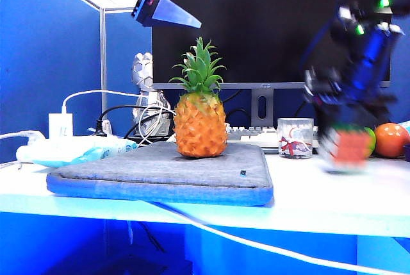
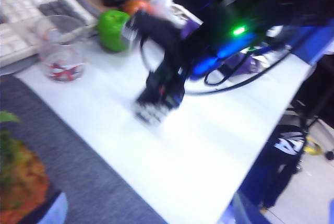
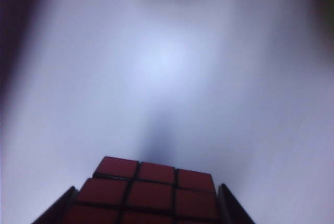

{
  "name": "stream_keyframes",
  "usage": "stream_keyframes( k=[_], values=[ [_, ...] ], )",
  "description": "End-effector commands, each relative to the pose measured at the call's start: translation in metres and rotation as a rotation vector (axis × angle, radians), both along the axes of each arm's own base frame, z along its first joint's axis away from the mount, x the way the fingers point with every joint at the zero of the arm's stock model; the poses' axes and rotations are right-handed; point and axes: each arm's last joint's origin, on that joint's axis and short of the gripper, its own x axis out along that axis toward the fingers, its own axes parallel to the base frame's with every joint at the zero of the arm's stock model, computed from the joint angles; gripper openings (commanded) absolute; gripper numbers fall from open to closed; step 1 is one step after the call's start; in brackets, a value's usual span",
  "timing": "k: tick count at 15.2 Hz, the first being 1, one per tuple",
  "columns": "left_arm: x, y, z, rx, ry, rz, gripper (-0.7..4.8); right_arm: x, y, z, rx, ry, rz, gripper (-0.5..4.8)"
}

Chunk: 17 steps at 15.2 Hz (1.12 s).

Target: Rotate the Rubik's Cube so that its red face is facing towards you.

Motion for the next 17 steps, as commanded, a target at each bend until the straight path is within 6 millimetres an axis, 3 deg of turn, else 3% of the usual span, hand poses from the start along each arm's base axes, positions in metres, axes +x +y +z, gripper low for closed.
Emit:
stream_keyframes(
  k=[1,3,5,7,9,12,14,17],
  values=[
    [0.0,0.0,0.003,-0.008,-0.018,0.001,4.2,-0.002,0.007,0.058,0.057,-0.313,-0.023,0.79],
    [0.0,0.0,0.003,-0.007,-0.018,0.001,4.21,-0.014,0.005,0.087,0.038,-0.431,-0.05,0.75],
    [0.0,0.0,0.002,-0.007,-0.016,0.001,4.2,-0.044,0.004,0.106,0.035,-0.572,-0.074,0.75],
    [0.0,0.0,0.002,-0.007,-0.016,0.001,4.2,-0.078,0.005,0.101,0.039,-0.688,-0.095,0.74],
    [0.0,0.0,0.002,-0.007,-0.017,0.0,4.2,-0.11,0.006,0.078,0.059,-0.775,-0.142,0.73],
    [0.0,0.0,-0.001,-0.014,-0.022,0.002,4.2,-0.138,0.009,0.01,0.097,-0.737,-0.187,0.72],
    [0.0,0.0,-0.006,-0.009,-0.012,0.001,4.2,-0.137,0.009,-0.021,0.066,-0.65,-0.184,0.71],
    [-0.001,0.0,-0.007,-0.011,-0.003,-0.002,4.2,-0.125,0.012,-0.031,0.073,-0.694,-0.185,0.71]
  ],
)
